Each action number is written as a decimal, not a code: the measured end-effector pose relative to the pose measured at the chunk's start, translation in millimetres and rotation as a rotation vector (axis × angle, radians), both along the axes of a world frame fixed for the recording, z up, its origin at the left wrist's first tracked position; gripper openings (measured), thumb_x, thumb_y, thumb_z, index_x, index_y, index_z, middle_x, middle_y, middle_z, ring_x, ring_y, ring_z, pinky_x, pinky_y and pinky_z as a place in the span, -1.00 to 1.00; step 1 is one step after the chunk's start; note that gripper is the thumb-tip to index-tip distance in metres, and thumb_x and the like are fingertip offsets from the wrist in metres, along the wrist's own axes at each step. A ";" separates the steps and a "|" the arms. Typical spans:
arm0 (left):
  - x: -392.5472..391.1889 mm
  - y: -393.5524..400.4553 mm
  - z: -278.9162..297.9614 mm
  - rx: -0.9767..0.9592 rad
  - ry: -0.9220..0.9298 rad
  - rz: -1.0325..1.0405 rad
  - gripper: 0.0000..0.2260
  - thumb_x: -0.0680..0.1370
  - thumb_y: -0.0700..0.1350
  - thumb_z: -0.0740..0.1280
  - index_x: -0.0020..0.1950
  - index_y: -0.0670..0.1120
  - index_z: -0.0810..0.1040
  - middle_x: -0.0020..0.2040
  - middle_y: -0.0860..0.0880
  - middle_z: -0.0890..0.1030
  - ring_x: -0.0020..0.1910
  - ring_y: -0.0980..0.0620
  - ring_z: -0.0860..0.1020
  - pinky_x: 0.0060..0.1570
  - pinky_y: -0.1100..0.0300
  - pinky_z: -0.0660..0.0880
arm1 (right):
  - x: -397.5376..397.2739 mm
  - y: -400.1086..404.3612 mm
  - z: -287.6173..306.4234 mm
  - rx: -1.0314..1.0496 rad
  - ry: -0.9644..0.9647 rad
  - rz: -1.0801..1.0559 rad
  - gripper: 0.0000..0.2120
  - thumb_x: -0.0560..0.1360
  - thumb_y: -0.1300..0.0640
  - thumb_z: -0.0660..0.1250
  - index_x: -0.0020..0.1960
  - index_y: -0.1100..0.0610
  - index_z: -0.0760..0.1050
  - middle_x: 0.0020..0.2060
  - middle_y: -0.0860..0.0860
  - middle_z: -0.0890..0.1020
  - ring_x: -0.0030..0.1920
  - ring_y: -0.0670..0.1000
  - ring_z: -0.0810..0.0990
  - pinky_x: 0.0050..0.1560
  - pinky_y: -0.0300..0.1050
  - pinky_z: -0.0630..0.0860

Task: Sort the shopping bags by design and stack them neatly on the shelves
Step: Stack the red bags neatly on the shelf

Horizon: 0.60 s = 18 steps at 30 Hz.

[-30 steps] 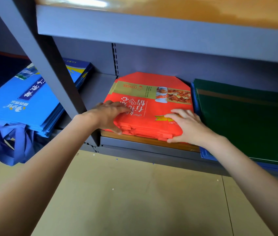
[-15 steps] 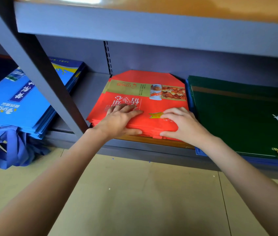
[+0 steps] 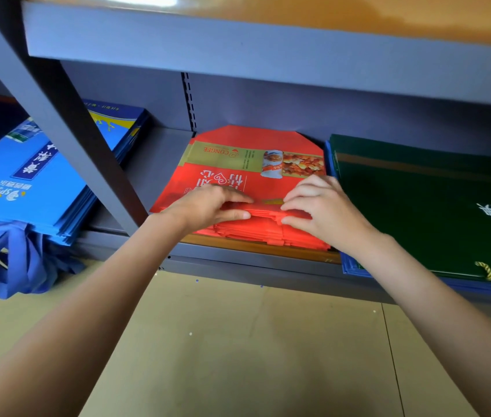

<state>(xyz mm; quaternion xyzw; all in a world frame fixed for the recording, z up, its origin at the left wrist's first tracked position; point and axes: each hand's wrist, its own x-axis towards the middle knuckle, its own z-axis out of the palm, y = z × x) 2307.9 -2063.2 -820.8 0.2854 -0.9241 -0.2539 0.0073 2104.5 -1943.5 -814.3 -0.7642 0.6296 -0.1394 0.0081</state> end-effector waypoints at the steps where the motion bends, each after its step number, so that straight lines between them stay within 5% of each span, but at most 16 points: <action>1: 0.0 1.2 0.5 -0.010 0.005 0.012 -0.64 0.54 0.05 0.29 0.31 -0.01 0.51 0.29 0.02 0.53 0.29 0.04 0.46 0.26 0.29 0.27 | 2.9 0.6 -3.0 -0.047 0.051 0.037 -0.75 0.40 0.00 0.43 -0.03 0.16 0.66 -0.06 -0.01 0.66 0.08 0.10 0.52 0.20 0.14 0.33; 8: -1.6 3.9 1.0 -0.155 0.011 0.062 -0.63 0.57 0.11 0.19 0.32 0.03 0.50 0.30 0.03 0.52 0.31 0.00 0.45 0.27 0.17 0.35 | 7.6 -4.9 -2.7 -0.191 0.097 -0.051 -0.82 0.32 0.20 0.51 -0.21 0.20 0.52 -0.27 0.04 0.60 -0.06 0.17 0.54 0.03 0.11 0.43; 12: 1.4 5.8 -7.5 -0.132 -0.036 0.015 -0.37 0.45 0.36 0.18 0.39 0.02 0.41 0.33 0.00 0.49 0.32 -0.06 0.42 0.30 0.01 0.35 | 13.7 -5.7 -14.4 -0.279 0.090 -0.033 -0.78 0.26 0.29 0.50 -0.23 0.23 0.46 -0.27 0.09 0.54 -0.07 0.12 0.41 -0.10 0.07 0.49; 15: 1.1 12.8 -19.2 -0.161 -0.108 0.031 -0.45 0.50 0.33 0.12 0.44 0.15 0.29 0.44 0.06 0.33 0.41 -0.05 0.24 0.39 -0.08 0.19 | 10.5 3.2 -28.2 -0.205 0.105 0.031 -0.75 0.25 0.27 0.52 -0.17 0.23 0.48 -0.20 0.11 0.54 -0.05 0.12 0.39 -0.13 0.09 0.52; 18: 1.2 14.3 -23.0 -0.140 -0.119 0.052 -0.54 0.54 0.21 0.16 0.44 0.22 0.27 0.47 0.11 0.26 0.43 -0.01 0.17 0.40 -0.05 0.12 | 6.0 9.7 -29.0 -0.018 -0.101 -0.041 -0.76 0.36 0.14 0.49 -0.07 0.18 0.50 -0.07 0.04 0.52 0.01 0.05 0.37 0.02 0.05 0.44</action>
